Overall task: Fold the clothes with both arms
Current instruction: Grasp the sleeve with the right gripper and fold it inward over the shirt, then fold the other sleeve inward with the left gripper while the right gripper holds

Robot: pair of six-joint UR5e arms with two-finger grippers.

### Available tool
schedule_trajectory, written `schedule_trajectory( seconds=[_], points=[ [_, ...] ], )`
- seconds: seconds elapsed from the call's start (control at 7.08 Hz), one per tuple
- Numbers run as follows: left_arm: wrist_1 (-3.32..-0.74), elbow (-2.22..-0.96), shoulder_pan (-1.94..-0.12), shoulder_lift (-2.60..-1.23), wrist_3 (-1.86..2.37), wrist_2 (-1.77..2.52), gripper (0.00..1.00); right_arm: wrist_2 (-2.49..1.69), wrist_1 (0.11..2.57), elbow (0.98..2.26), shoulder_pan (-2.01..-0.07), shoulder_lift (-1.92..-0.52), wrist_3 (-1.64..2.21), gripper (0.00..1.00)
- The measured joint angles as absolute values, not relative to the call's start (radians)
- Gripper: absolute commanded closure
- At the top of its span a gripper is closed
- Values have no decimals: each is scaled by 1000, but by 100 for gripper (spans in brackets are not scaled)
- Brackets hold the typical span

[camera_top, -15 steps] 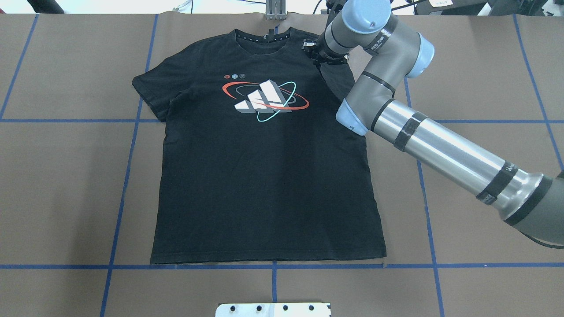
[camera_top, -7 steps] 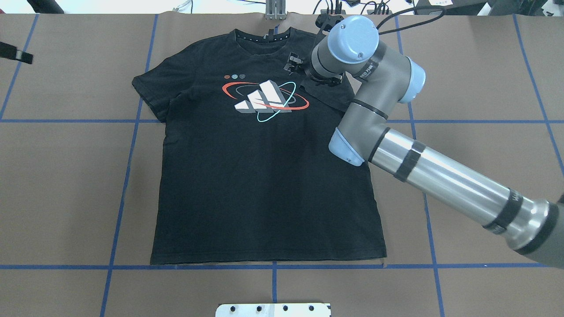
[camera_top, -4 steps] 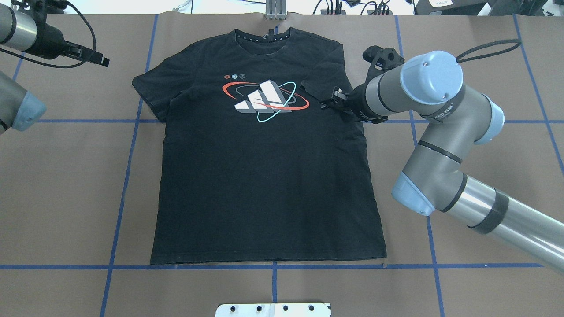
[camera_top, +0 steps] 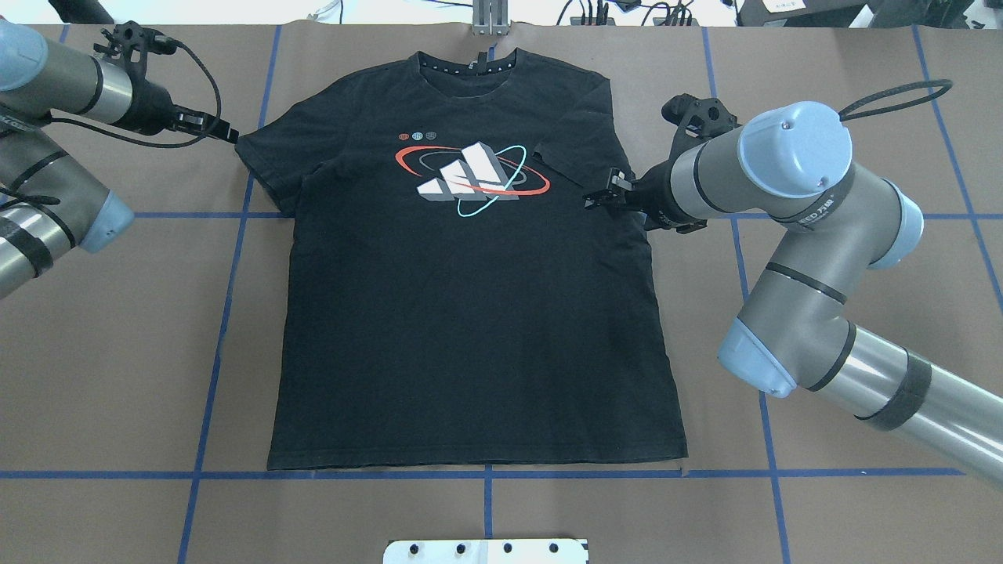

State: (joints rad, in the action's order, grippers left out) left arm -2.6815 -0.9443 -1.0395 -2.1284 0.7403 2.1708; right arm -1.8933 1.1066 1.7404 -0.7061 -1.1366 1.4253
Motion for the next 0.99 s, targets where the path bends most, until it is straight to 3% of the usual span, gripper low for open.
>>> schedule_trajectory(
  seconds=[0.56,0.99],
  points=[
    [-2694,-874,-1000,-2173,769,2115,52,-1887,1103,1732,-701,-1131,1417,1],
    [-2698,-860,-992,-2172,772,2111,54,-1885,1103,1729,-701,-1131,1417,1]
  ],
)
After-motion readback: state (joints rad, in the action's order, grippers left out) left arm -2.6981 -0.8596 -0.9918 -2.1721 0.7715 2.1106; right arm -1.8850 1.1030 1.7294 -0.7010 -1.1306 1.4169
